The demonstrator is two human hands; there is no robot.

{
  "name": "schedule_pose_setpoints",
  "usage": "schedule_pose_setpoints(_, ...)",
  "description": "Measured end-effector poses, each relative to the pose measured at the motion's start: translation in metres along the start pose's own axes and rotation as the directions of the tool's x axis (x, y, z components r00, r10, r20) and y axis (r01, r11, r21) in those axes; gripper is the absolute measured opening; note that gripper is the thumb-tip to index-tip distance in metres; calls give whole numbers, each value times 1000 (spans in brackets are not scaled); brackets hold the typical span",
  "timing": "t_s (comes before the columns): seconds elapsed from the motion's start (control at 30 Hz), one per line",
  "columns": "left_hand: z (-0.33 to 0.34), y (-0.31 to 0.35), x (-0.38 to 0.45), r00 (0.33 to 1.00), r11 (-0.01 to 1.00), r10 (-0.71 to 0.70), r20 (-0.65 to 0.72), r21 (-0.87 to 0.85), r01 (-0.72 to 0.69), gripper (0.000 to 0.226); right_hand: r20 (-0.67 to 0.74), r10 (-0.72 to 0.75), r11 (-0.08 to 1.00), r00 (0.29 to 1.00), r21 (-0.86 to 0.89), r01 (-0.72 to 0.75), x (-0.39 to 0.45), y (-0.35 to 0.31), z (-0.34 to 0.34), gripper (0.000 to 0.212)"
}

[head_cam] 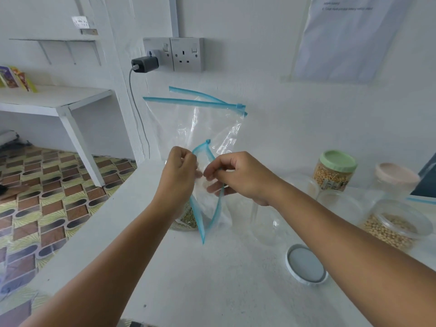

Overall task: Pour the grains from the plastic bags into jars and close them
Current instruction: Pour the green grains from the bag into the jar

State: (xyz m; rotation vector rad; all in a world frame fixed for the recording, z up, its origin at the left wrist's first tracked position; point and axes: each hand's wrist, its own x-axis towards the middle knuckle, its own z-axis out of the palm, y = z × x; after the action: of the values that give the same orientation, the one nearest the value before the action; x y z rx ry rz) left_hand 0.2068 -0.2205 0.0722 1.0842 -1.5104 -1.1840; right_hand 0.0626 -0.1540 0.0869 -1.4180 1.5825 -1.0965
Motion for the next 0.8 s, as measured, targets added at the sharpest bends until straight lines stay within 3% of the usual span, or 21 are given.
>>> schedule_pose_setpoints(0.13,-9,16,12,994,951,-96,49,-290,106,12,-87,-1,986,996,164,16,-1,-14,5,25)
schedule_pose_setpoints(0.47,-30,45,34,963,815,-156,218,-523,250,21,-217,-55,922,975,364,133,4,-42,10,23)
schedule_pose_setpoints(0.7,-26,84,39,943,804,-122,310,-526,277,21,-328,-84,889,941,401,219,5,-62,-2,24)
schedule_pose_setpoints(0.8,-17,83,36,952,898,-66,300,-398,188,23,-366,-53,921,929,341,186,2,-55,-7,25)
